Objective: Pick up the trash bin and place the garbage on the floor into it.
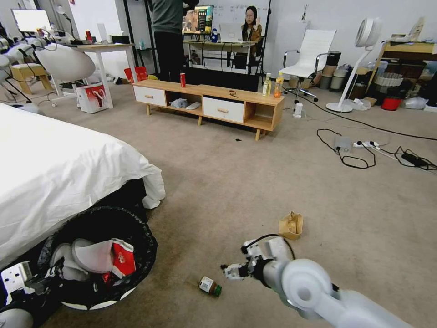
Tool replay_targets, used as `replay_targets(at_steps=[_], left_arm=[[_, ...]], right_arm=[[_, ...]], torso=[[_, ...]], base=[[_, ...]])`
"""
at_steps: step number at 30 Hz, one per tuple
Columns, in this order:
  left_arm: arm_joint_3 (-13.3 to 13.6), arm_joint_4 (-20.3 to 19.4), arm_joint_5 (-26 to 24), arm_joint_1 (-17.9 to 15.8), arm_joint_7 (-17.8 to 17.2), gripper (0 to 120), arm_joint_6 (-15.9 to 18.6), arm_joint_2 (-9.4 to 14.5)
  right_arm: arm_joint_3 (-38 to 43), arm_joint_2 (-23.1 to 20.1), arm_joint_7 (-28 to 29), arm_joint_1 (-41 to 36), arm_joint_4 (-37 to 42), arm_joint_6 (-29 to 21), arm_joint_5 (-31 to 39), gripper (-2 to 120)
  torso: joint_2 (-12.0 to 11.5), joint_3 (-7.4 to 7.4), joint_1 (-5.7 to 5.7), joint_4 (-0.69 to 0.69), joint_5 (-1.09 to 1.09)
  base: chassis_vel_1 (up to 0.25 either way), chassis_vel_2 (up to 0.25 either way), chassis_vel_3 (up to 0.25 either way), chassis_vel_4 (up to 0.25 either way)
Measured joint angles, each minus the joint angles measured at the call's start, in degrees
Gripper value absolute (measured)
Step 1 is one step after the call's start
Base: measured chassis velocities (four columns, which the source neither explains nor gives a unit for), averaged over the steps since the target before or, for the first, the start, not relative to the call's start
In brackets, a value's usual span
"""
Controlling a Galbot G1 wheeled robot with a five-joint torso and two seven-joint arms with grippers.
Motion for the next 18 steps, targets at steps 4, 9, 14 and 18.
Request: replay_targets(at_steps=[4,9,14,18], left_arm=[[-0.1,0.0,0.1,0.0,0.1,5,0.0,-0.3],[-0.5,0.0,0.1,0.0,0.3,5,-0.1,-0.5],[-0.5,0.0,0.2,0.0,0.4,5,-0.2,-0.6],[-0.4,0.3,0.2,-0.1,0.6,5,-0.3,-0.6]], right_arm=[[-2.8,1.3,-0.8,2.2,-3.1,-0.2,-0.3,100],[-6.7,3.8,-3.0,5.1,-8.6,-0.2,-2.9,100],[-9.3,5.6,-4.6,6.9,-12.9,-0.1,-4.4,100],[-11.8,7.8,-6.1,8.6,-17.2,0.1,-6.3,100]], torso=[[0.0,-0.01,0.0,0.0,0.0],[0.0,-0.01,0.0,0.01,0.0],[0.0,0.0,0.0,0.0,0.0],[0.0,-0.01,0.0,0.01,-0.01]], base=[[0.0,0.0,0.0,0.0],[0.0,0.0,0.0,0.0],[0.0,0.0,0.0,0.0],[0.0,0.0,0.0,0.0]])
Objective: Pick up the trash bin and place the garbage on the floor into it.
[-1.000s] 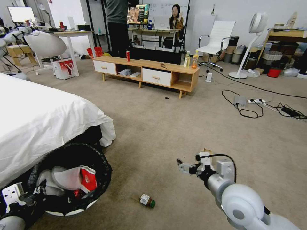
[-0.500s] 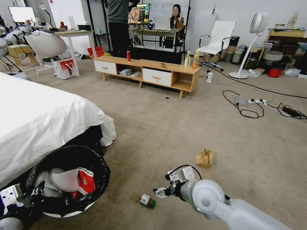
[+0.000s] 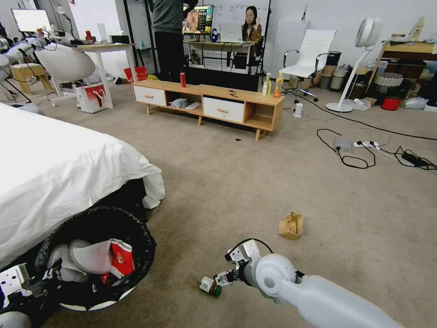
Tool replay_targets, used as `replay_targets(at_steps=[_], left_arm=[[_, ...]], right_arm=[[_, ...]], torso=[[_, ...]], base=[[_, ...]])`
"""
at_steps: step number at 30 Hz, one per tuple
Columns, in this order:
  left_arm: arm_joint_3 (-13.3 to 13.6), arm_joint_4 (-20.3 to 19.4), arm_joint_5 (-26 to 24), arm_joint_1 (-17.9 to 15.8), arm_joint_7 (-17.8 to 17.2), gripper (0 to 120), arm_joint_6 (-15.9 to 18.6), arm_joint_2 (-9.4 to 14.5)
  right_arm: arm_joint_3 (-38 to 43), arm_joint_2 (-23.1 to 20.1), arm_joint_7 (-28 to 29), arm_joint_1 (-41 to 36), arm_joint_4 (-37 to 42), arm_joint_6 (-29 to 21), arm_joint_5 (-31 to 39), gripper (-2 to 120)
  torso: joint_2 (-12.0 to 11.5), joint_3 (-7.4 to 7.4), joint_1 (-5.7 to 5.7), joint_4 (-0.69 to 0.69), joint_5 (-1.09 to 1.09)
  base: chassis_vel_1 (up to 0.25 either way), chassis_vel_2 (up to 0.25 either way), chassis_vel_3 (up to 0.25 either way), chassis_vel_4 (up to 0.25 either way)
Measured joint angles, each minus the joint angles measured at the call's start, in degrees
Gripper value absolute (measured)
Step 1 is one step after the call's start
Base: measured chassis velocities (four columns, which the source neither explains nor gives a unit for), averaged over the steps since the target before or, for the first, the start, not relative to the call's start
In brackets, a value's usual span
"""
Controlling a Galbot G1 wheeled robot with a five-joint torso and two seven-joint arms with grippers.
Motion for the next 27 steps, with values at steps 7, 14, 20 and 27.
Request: replay_targets(at_steps=[7,14,20,27], left_arm=[[0.3,0.7,0.4,-0.3,0.5,5,-0.3,0.0],[0.4,1.1,0.5,-0.5,0.7,5,-0.4,0.0],[0.5,1.5,0.6,-0.8,0.9,5,-0.5,0.0],[0.5,1.6,0.7,-0.8,1.2,5,-0.7,-0.2]], right_arm=[[-4.1,5.8,-3.2,2.5,-8.6,0.1,-4.9,100],[-6.9,10.8,-5.9,4.1,-13.6,0.2,-8.7,100],[-9.3,13.7,-7.7,5.3,-16.9,1.2,-10.9,100],[-10.7,16.9,-10.2,5.7,-24.2,4.0,-14.9,100]], torso=[[0.0,0.0,0.0,-0.01,0.0],[0.0,0.0,-0.01,0.01,0.0],[0.0,0.0,-0.01,0.0,0.0],[0.0,0.0,0.0,0.0,0.0]], base=[[0.0,0.0,0.0,0.0],[0.0,0.0,0.0,0.0],[0.0,0.0,0.0,0.0],[0.0,0.0,0.0,0.0]])
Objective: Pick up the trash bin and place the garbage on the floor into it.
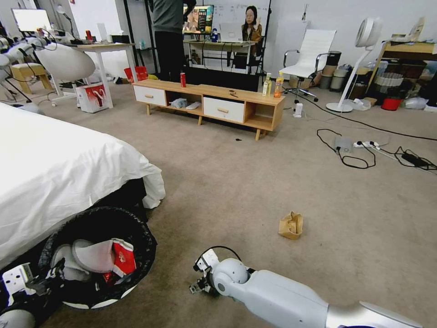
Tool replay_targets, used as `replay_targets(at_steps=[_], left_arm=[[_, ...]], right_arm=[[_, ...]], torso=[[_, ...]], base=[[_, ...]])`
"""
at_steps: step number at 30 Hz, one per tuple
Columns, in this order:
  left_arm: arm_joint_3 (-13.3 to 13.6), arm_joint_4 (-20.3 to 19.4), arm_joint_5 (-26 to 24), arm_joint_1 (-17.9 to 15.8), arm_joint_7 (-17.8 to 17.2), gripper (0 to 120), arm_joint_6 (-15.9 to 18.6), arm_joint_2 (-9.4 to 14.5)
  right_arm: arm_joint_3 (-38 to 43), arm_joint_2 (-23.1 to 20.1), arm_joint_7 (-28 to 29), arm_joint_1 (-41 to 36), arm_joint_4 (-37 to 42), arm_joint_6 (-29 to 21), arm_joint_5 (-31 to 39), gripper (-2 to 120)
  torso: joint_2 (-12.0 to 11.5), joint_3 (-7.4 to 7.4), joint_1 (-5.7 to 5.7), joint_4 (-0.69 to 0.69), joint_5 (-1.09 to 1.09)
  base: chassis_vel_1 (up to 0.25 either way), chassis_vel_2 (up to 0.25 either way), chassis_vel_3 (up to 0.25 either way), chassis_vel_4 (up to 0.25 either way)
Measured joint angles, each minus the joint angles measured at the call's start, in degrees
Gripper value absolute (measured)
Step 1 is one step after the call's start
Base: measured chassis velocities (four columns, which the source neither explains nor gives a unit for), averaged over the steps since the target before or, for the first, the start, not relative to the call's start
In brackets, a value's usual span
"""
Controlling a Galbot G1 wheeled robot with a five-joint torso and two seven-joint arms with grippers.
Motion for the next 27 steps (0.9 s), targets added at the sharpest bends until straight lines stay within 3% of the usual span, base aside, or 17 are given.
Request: replay_targets(at_steps=[16,27], left_arm=[[0.5,0.3,0.9,0.0,0.6,5,-0.2,-0.4],[0.5,0.4,1.0,0.0,0.7,5,-0.4,-0.5]], right_arm=[[-0.2,3.1,-5.4,-0.5,-11.0,5.2,-7.1,100],[-0.4,4.8,-7.1,-0.9,-14.2,6.7,-9.6,100]], torso=[[0.0,0.0,0.0,0.0,0.01],[0.0,0.0,0.0,0.0,0.01]], base=[[0.0,0.0,0.0,0.0],[0.0,0.0,0.0,0.0]])
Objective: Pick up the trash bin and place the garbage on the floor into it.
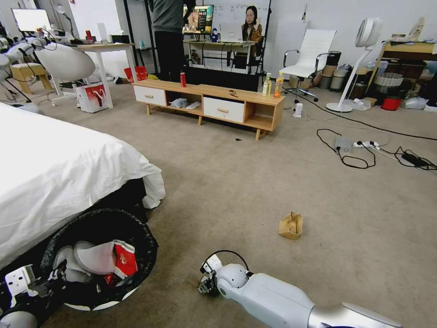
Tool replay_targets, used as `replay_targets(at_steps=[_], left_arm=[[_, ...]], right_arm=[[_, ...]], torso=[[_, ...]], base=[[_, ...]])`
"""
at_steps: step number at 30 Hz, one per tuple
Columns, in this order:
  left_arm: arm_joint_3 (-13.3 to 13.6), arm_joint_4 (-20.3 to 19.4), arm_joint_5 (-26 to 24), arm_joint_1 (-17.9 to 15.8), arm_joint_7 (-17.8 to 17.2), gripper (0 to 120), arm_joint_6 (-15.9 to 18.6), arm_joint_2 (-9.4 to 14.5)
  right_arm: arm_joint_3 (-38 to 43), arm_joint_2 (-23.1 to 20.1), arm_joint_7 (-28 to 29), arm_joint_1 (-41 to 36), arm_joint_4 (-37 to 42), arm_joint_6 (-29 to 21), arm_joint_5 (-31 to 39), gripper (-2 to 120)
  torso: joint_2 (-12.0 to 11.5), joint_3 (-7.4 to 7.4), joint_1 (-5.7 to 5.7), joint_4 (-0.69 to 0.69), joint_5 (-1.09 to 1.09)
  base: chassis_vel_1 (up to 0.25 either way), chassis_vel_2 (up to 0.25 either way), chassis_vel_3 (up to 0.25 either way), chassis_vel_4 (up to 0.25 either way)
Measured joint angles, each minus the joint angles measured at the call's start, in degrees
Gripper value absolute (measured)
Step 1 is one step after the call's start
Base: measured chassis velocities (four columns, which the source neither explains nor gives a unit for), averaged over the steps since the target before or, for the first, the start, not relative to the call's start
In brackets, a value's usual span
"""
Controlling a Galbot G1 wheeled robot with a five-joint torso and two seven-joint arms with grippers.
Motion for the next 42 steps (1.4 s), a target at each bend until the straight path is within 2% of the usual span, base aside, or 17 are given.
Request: replay_targets(at_steps=[16,18,19,21,22,24,25,27,28,30,37,42], left_arm=[[0.3,0.0,0.4,0.1,0.3,5,-0.1,-0.2],[0.3,0.0,0.4,0.1,0.3,5,-0.2,-0.3],[0.3,0.0,0.4,0.1,0.3,5,-0.2,-0.3],[0.3,0.0,0.4,0.0,0.4,5,-0.2,-0.3],[0.3,0.0,0.4,0.0,0.4,5,-0.2,-0.3],[0.3,0.0,0.5,0.0,0.4,5,-0.2,-0.3],[0.3,0.0,0.5,0.0,0.4,5,-0.2,-0.3],[0.4,0.1,0.6,-0.1,0.4,5,-0.2,-0.4],[0.4,0.1,0.6,-0.1,0.4,5,-0.2,-0.4],[0.5,0.2,0.7,-0.2,0.5,5,-0.2,-0.4],[0.6,0.2,0.9,-0.1,0.4,5,-0.2,-0.4],[0.6,0.2,0.9,0.0,0.1,5,0.0,-0.2]], right_arm=[[-0.4,2.8,-2.4,-0.9,-4.8,3.7,-4.5,98],[-0.6,3.1,-2.5,-1.0,-5.2,4.3,-5.3,88],[-0.6,3.1,-2.5,-1.0,-5.2,4.3,-5.3,88],[-0.6,3.2,-2.8,-1.1,-5.7,4.7,-5.7,76],[-0.6,3.2,-2.8,-1.1,-5.7,4.7,-5.7,76],[-0.6,3.4,-3.1,-1.1,-6.5,5.3,-6.4,64],[-0.6,3.4,-3.1,-1.1,-6.5,5.3,-6.4,64],[-0.5,3.4,-3.3,-1.3,-6.8,5.7,-6.7,54],[-0.5,3.4,-3.3,-1.3,-6.8,5.7,-6.7,54],[-0.5,3.3,-3.4,-1.6,-6.7,6.0,-6.9,43],[-0.4,1.9,-3.0,-2.2,-4.5,6.9,-5.8,30],[-0.1,-0.6,-1.0,-2.2,0.4,7.8,-3.1,30]], torso=[[0.0,0.0,0.0,0.0,0.0],[0.0,0.0,0.0,0.0,0.0],[0.0,0.0,0.0,0.0,0.0],[0.0,0.0,0.0,0.0,0.0],[0.0,0.0,0.0,0.0,0.0],[0.0,0.0,0.0,0.0,0.0],[0.0,0.0,0.0,0.0,0.0],[0.0,0.0,0.0,0.0,0.0],[0.0,0.0,0.0,0.0,0.0],[0.0,-0.01,0.0,-0.01,0.0],[0.0,-0.01,0.0,0.01,0.01],[0.0,0.0,0.0,0.0,0.01]], base=[[0.0,0.0,0.0,0.0],[0.0,0.0,0.0,0.0],[0.0,0.0,0.0,0.0],[0.0,0.0,0.0,0.0],[0.0,0.0,0.0,0.0],[0.0,0.0,0.0,0.0],[0.0,0.0,0.0,0.0],[0.0,0.0,0.0,0.0],[0.0,0.0,0.0,0.0],[0.0,0.0,0.0,0.0],[0.0,0.0,0.0,0.0],[0.0,0.0,0.0,0.0]])
